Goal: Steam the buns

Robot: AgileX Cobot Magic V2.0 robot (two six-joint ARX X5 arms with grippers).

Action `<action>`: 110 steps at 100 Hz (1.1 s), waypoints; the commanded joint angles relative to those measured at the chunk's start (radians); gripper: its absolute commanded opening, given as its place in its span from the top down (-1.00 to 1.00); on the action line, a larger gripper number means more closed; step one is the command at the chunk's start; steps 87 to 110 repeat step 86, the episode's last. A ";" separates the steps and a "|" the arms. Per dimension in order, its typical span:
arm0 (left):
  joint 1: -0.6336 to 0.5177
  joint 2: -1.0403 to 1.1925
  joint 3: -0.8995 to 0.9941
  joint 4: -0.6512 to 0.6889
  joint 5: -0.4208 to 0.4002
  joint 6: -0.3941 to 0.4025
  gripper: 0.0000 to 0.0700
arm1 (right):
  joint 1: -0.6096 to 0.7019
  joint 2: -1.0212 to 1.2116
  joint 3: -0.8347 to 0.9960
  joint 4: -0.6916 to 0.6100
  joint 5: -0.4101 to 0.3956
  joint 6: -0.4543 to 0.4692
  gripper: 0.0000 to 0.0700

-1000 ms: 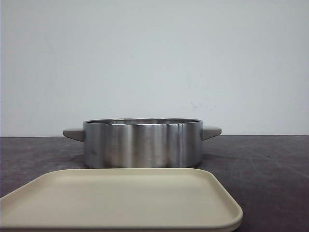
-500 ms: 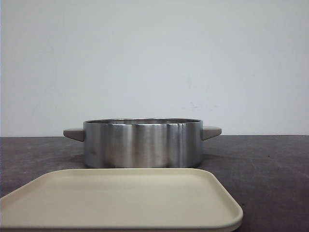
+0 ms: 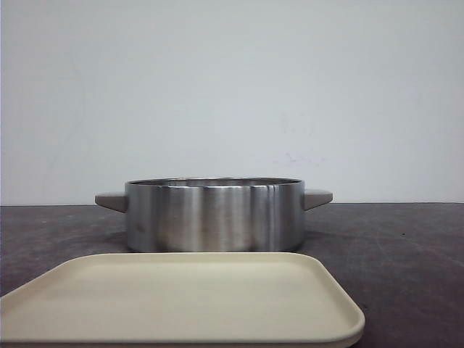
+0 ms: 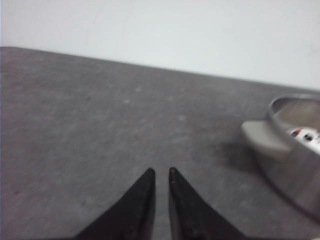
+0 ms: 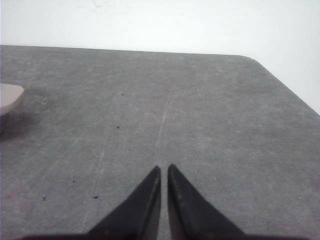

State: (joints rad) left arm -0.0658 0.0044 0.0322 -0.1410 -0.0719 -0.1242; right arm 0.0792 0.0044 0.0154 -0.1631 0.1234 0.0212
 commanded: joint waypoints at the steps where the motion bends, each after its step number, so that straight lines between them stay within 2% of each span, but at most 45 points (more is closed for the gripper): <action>1: 0.013 -0.002 -0.019 -0.023 0.002 0.055 1.00 | 0.001 -0.001 -0.003 0.005 0.001 -0.010 0.95; 26: 0.075 0.001 -0.019 -0.049 0.006 0.138 1.00 | 0.001 -0.001 -0.003 0.005 0.001 -0.010 0.95; 110: 0.079 0.000 -0.018 -0.047 0.005 0.128 1.00 | 0.001 -0.001 -0.003 0.005 0.001 -0.010 0.95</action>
